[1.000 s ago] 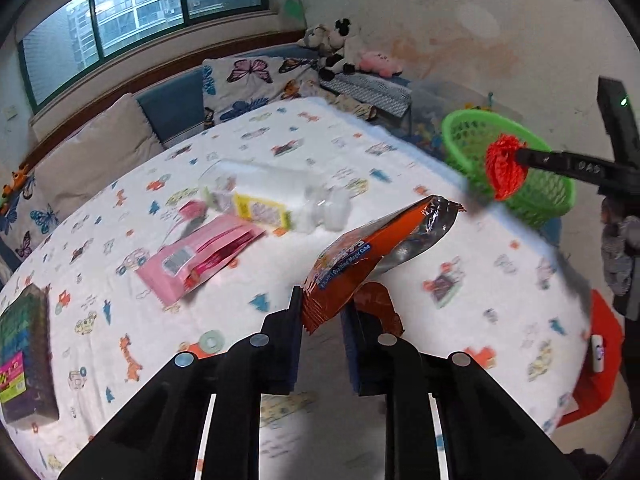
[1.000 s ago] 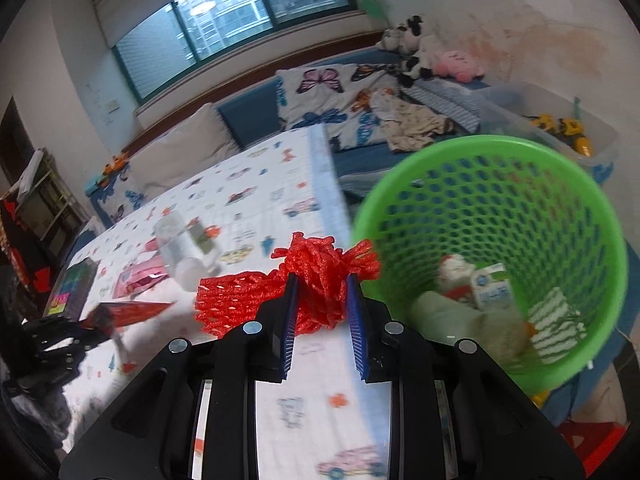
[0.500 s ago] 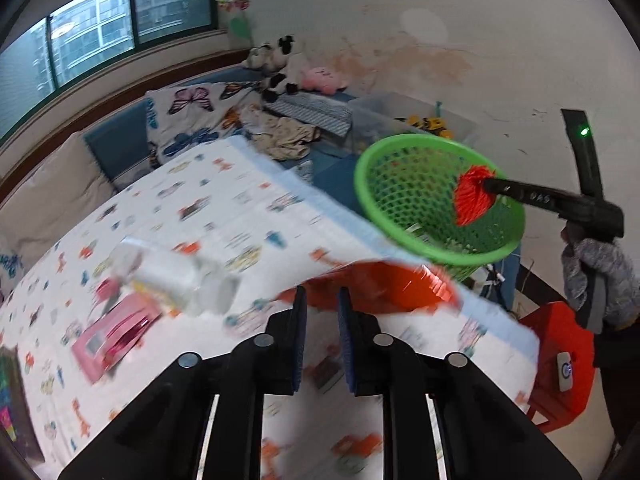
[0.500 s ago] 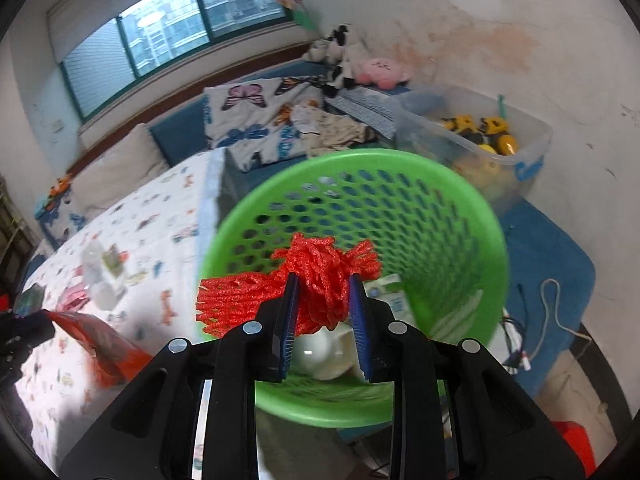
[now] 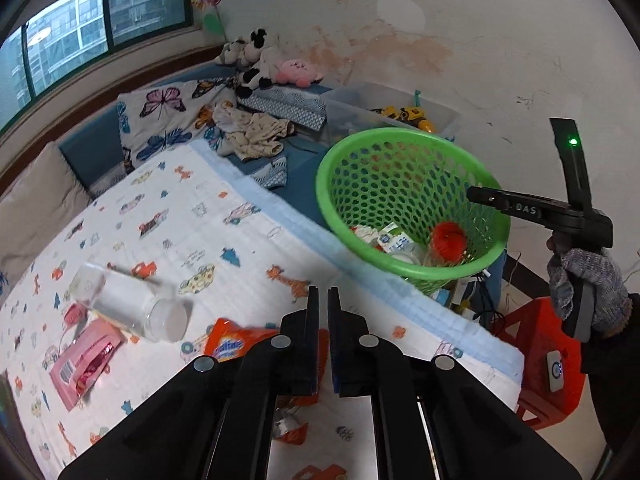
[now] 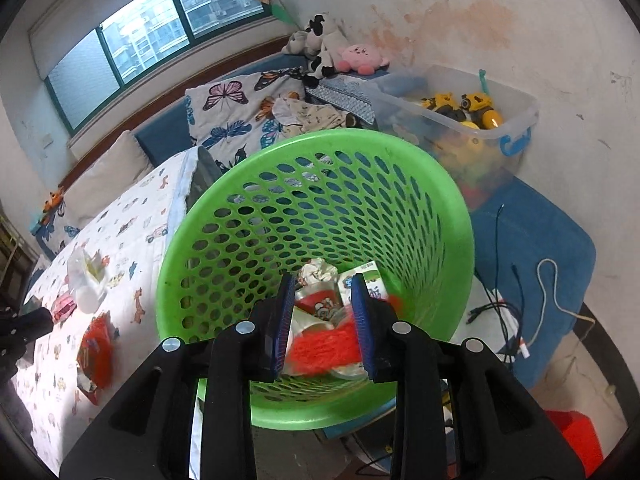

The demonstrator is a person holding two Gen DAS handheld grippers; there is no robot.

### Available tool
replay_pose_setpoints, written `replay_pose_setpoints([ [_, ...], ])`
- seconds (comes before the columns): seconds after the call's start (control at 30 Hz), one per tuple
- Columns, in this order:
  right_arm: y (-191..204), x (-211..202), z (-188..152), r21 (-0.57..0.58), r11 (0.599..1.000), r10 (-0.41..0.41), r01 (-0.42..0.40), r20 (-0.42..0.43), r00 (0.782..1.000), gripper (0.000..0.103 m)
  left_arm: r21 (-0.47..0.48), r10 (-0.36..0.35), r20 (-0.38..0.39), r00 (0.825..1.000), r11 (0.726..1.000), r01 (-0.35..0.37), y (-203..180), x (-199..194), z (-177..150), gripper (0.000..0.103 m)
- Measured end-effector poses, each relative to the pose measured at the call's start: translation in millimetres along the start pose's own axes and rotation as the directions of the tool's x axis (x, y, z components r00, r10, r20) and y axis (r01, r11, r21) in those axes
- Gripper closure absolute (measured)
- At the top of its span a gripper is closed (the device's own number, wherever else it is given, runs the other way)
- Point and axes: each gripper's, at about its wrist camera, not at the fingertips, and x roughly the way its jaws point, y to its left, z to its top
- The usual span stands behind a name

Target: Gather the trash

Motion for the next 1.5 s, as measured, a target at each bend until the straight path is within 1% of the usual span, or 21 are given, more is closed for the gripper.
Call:
replay_pose_setpoints([
  [0.03, 2, 0, 0, -0.004, 1.0, 0.003, -0.003, 0.001, 1.0, 0.057, -0.012, 0.001, -0.008, 1.0, 1.0, -0.001, 4, 0, -1, 0.098],
  [0.07, 5, -1, 0, -0.012, 1.0, 0.004, -0.004, 0.004, 1.0, 0.049, -0.029, -0.008, -0.019, 1.0, 1.0, 0.007, 9, 0, -3, 0.098],
  [0.17, 14, -2, -1, -0.028, 0.999, 0.027, -0.027, 0.004, 1.0, 0.048, -0.061, -0.005, -0.023, 1.0, 0.998, 0.004, 19, -2, -7, 0.098],
  [0.33, 34, -6, -5, -0.059, 0.996, 0.063, -0.062, 0.007, 0.998, 0.044, -0.099, 0.012, -0.019, 1.0, 0.995, -0.014, 34, -8, -18, 0.09],
  [0.37, 37, -6, -5, -0.062, 0.996, 0.068, -0.067, 0.006, 0.998, 0.043, -0.108, 0.017, -0.022, 1.0, 0.994, -0.019, 37, -8, -20, 0.082],
  [0.4, 40, -7, -5, -0.065, 0.995, 0.074, -0.074, 0.006, 0.997, 0.043, -0.118, 0.023, -0.025, 0.999, 0.993, -0.026, 41, -8, -23, 0.067],
  [0.43, 44, -7, -6, -0.069, 0.994, 0.08, -0.079, 0.007, 0.997, 0.041, -0.131, 0.031, -0.024, 0.999, 0.991, -0.034, 44, -9, -26, 0.061],
  [0.53, 52, -8, -8, -0.082, 0.992, 0.093, -0.092, 0.003, 0.996, 0.041, -0.164, 0.033, -0.026, 0.999, 0.986, -0.037, 56, -8, -34, 0.056],
  [0.6, 56, -8, -11, -0.089, 0.991, 0.099, -0.098, -0.002, 0.995, 0.041, -0.19, 0.027, -0.035, 0.999, 0.981, -0.033, 64, -6, -40, 0.045],
  [0.67, 59, -7, -12, -0.095, 0.99, 0.107, -0.107, -0.007, 0.994, 0.04, -0.201, 0.03, -0.041, 0.999, 0.979, -0.038, 71, -2, -46, 0.039],
  [0.7, 61, -7, -13, -0.098, 0.989, 0.11, -0.111, -0.009, 0.994, 0.04, -0.202, 0.029, -0.046, 0.999, 0.979, -0.037, 73, 0, -48, 0.033],
  [0.83, 67, -7, -16, -0.108, 0.986, 0.123, -0.124, -0.014, 0.992, 0.04, -0.229, 0.013, -0.075, 0.997, 0.973, -0.03, 82, 14, -56, 0.026],
  [0.87, 68, -6, -16, -0.11, 0.986, 0.126, -0.127, -0.015, 0.992, 0.04, -0.235, 0.003, -0.086, 0.996, 0.972, -0.023, 84, 18, -58, 0.021],
  [0.9, 69, -6, -17, -0.111, 0.986, 0.127, -0.128, -0.016, 0.992, 0.04, -0.24, 0.0, -0.093, 0.996, 0.971, -0.022, 86, 22, -60, 0.019],
  [1.13, 67, -3, -19, -0.104, 0.986, 0.126, -0.127, -0.023, 0.992, 0.04, -0.254, -0.03, -0.126, 0.992, 0.967, -0.003, 87, 43, -70, 0.021],
  [1.17, 66, -3, -20, -0.103, 0.987, 0.123, -0.125, -0.024, 0.992, 0.04, -0.246, -0.025, -0.131, 0.991, 0.969, -0.008, 85, 45, -71, 0.027],
  [1.23, 64, -3, -21, -0.1, 0.988, 0.12, -0.122, -0.025, 0.992, 0.04, -0.239, -0.033, -0.139, 0.99, 0.971, -0.001, 82, 49, -73, 0.033],
  [1.3, 63, -3, -22, -0.096, 0.988, 0.116, -0.118, -0.025, 0.993, 0.04, -0.238, -0.036, -0.141, 0.989, 0.971, 0.001, 80, 51, -74, 0.044],
  [1.33, 61, -4, -23, -0.094, 0.989, 0.115, -0.117, -0.025, 0.993, 0.04, -0.237, -0.03, -0.138, 0.99, 0.972, -0.003, 80, 51, -75, 0.045],
  [1.4, 59, -3, -23, -0.089, 0.989, 0.112, -0.114, -0.026, 0.993, 0.04, -0.245, -0.034, -0.132, 0.991, 0.97, 0.001, 80, 49, -76, 0.056],
  [1.5, 58, -4, -24, -0.085, 0.99, 0.112, -0.113, -0.024, 0.993, 0.04, -0.251, -0.03, -0.116, 0.993, 0.968, 0.0, 80, 44, -75, 0.065],
])
